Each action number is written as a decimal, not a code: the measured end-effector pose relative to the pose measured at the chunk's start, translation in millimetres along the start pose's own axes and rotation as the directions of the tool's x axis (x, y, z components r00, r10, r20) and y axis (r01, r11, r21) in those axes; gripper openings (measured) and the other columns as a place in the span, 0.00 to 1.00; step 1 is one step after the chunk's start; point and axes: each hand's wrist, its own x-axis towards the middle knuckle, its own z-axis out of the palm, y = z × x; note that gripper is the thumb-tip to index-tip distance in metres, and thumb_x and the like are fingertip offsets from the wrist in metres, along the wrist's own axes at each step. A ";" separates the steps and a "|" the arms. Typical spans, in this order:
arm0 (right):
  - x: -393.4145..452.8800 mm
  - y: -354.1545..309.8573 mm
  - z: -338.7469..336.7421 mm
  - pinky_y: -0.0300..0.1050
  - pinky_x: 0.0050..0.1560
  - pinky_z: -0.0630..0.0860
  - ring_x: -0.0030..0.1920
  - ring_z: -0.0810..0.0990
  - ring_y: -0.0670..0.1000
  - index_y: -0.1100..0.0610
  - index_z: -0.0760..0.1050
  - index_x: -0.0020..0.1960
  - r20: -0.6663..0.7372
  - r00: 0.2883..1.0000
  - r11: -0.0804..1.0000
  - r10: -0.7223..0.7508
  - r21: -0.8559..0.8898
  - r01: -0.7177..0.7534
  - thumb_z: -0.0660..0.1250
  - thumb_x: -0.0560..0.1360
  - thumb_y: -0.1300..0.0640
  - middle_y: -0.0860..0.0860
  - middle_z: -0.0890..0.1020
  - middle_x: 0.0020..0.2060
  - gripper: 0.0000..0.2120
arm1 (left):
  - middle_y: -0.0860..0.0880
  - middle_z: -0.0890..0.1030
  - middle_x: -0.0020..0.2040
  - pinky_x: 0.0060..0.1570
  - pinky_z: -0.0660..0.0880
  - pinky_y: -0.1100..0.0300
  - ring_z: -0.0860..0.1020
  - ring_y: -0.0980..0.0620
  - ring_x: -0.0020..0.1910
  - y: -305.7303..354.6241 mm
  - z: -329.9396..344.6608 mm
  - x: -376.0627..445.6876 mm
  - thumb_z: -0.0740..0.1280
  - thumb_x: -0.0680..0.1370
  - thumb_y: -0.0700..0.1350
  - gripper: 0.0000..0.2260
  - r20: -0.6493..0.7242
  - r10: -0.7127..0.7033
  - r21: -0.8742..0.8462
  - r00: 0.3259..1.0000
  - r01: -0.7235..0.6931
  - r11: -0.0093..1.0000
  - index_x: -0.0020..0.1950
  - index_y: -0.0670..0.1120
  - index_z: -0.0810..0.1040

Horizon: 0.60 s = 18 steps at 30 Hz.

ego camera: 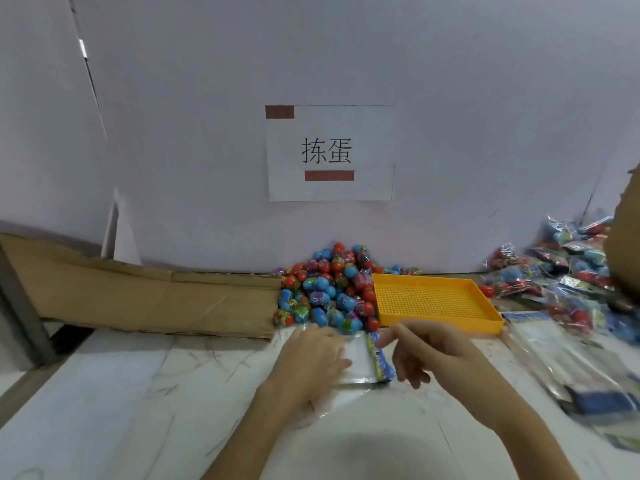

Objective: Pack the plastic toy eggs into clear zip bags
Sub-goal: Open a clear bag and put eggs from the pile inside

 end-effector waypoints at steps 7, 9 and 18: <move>79.2 47.5 28.0 0.45 0.35 0.74 0.30 0.75 0.50 0.57 0.82 0.47 -0.202 0.979 0.985 -0.031 -0.170 -0.004 0.60 0.85 0.58 0.51 0.81 0.29 0.14 | 0.60 0.81 0.53 0.56 0.62 0.60 0.72 0.56 0.54 -28.8 19.9 5.0 0.63 0.84 0.56 0.12 -0.167 -0.031 0.011 0.986 0.034 0.999 0.57 0.57 0.85; 84.2 58.3 39.6 0.47 0.40 0.78 0.37 0.80 0.48 0.55 0.82 0.50 -0.277 0.953 0.971 -0.120 -0.233 0.054 0.63 0.84 0.58 0.48 0.83 0.36 0.10 | 0.59 0.83 0.49 0.55 0.64 0.59 0.74 0.55 0.50 -28.0 17.3 1.6 0.65 0.84 0.51 0.08 -0.247 -0.012 -0.023 0.969 0.006 1.000 0.54 0.55 0.85; 77.6 69.4 55.4 0.40 0.54 0.73 0.51 0.74 0.44 0.53 0.82 0.52 -0.116 0.929 0.764 -0.352 -0.609 0.213 0.74 0.76 0.54 0.41 0.80 0.47 0.06 | 0.53 0.80 0.34 0.43 0.75 0.55 0.76 0.51 0.37 -30.8 9.7 -1.5 0.72 0.80 0.50 0.09 -0.470 0.050 0.015 0.881 -0.048 0.999 0.41 0.48 0.84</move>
